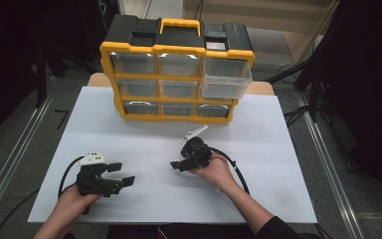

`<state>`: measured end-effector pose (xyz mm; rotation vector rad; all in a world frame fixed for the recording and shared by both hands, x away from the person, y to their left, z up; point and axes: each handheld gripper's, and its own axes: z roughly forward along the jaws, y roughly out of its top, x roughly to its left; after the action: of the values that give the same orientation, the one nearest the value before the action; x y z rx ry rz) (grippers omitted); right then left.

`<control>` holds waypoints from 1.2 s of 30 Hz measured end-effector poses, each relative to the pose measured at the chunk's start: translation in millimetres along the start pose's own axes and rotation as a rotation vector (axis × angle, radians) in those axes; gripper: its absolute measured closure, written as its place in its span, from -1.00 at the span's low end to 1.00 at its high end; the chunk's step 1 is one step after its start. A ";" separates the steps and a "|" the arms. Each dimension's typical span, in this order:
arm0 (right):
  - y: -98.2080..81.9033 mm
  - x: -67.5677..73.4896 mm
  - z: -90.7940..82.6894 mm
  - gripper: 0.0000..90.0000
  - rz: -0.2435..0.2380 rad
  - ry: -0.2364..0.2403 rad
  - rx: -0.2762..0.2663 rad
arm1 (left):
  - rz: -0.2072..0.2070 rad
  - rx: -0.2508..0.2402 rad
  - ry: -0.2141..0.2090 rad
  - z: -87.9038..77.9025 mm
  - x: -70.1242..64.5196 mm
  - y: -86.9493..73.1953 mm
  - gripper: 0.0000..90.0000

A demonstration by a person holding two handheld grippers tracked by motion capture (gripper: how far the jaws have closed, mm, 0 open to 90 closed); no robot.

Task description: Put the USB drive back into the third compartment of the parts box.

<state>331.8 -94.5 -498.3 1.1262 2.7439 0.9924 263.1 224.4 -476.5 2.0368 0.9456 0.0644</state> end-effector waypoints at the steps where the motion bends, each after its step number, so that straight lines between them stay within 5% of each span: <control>1: -0.1 0.4 0.0 -0.15 0.004 -0.006 -0.001 | 0.000 0.000 0.000 0.0 0.0 0.0 -0.49; 14: 0.0 7.6 0.2 0.36 0.018 -0.029 0.015 | 0.000 0.000 0.002 0.2 0.0 -0.1 -0.49; 19: -0.8 12.4 1.2 0.61 -0.004 -0.080 0.015 | 0.000 0.002 0.002 0.3 0.1 -0.1 -0.49; 21: -1.3 10.5 0.7 0.65 -0.028 -0.090 0.021 | 0.000 0.001 0.002 0.3 0.0 -0.2 -0.49; 36: 0.8 4.5 -0.9 0.69 0.020 -0.040 0.027 | -0.001 0.005 0.002 0.0 0.2 -0.1 -0.49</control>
<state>328.7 -91.7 -496.2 1.1661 2.7285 0.9273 263.2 224.6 -476.7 2.0414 0.9487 0.0635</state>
